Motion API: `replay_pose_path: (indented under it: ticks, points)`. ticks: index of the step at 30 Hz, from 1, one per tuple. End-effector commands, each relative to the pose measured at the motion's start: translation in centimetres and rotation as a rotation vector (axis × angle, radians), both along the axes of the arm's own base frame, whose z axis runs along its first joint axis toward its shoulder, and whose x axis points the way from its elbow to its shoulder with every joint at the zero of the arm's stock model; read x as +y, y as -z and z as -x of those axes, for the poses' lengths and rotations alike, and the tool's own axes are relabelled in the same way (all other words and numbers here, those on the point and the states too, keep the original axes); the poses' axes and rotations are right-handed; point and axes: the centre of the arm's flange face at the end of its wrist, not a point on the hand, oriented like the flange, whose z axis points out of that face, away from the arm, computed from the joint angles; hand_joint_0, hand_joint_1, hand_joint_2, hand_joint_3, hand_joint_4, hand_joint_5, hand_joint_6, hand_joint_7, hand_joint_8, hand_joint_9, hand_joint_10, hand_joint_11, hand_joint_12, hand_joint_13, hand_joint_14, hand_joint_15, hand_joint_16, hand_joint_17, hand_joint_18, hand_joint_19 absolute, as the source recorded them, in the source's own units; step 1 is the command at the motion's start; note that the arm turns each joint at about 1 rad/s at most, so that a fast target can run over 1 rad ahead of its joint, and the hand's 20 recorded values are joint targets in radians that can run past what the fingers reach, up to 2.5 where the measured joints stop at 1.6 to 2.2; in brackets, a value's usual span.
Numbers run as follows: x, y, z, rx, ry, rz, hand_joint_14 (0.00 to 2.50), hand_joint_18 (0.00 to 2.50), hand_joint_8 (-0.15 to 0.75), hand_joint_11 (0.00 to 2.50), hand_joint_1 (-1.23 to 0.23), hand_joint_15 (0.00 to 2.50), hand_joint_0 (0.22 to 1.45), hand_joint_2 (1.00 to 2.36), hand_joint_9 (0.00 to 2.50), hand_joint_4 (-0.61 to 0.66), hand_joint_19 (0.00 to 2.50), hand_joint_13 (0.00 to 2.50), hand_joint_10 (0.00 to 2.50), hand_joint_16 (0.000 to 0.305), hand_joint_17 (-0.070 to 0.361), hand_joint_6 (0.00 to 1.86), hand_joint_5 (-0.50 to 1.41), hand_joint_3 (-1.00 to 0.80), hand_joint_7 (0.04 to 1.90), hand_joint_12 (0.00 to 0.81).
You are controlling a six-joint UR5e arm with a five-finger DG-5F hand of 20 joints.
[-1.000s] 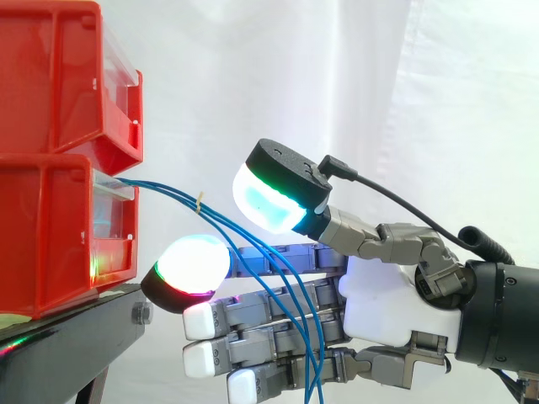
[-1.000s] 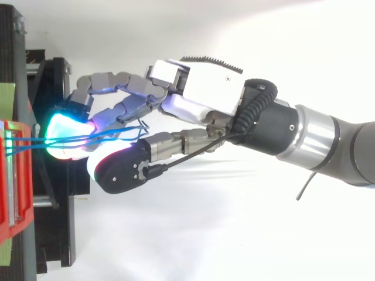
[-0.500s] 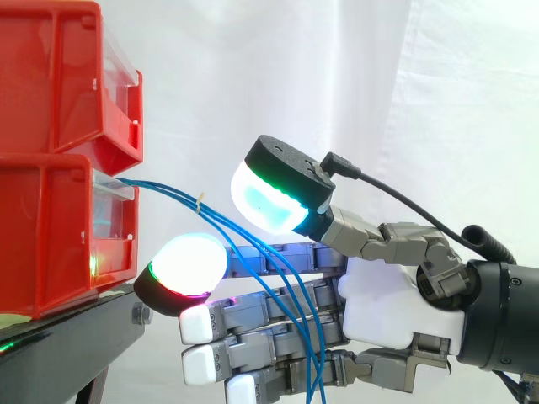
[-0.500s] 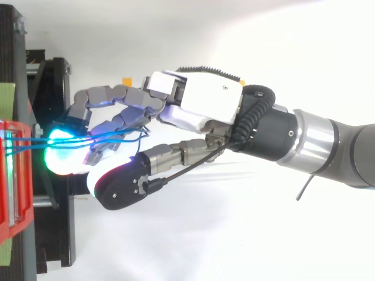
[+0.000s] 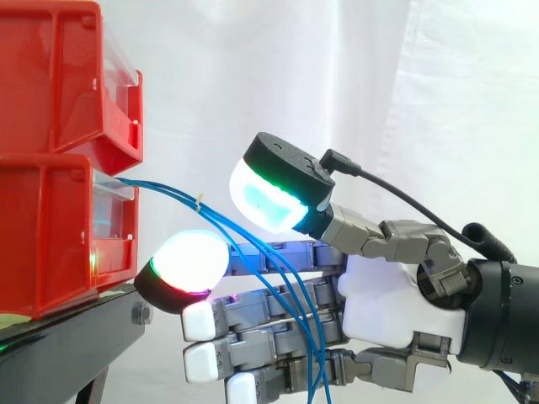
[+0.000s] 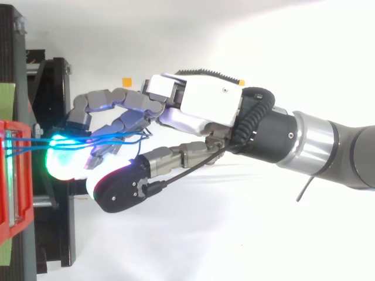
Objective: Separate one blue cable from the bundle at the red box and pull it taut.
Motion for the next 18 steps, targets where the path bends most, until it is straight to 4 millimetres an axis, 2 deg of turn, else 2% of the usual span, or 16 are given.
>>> replay_pose_path:
  ticks: [1, 18]
  points:
    - [-0.22, -0.1, 0.0, -0.003, 0.001, -0.001, 0.02, 0.68, 0.279, 0.65, -0.67, 0.52, 0.61, 1.01, 0.79, 0.12, 0.76, 0.87, 0.02, 0.049, 0.111, 0.58, -0.15, -0.38, 1.1, 0.329]
    - [-0.83, -0.04, 0.06, -0.001, -0.005, -0.016, 0.02, 0.69, 0.279, 0.68, -0.67, 0.54, 0.62, 1.01, 0.8, 0.11, 0.76, 0.89, 0.02, 0.05, 0.111, 0.63, -0.16, -0.37, 1.01, 0.331]
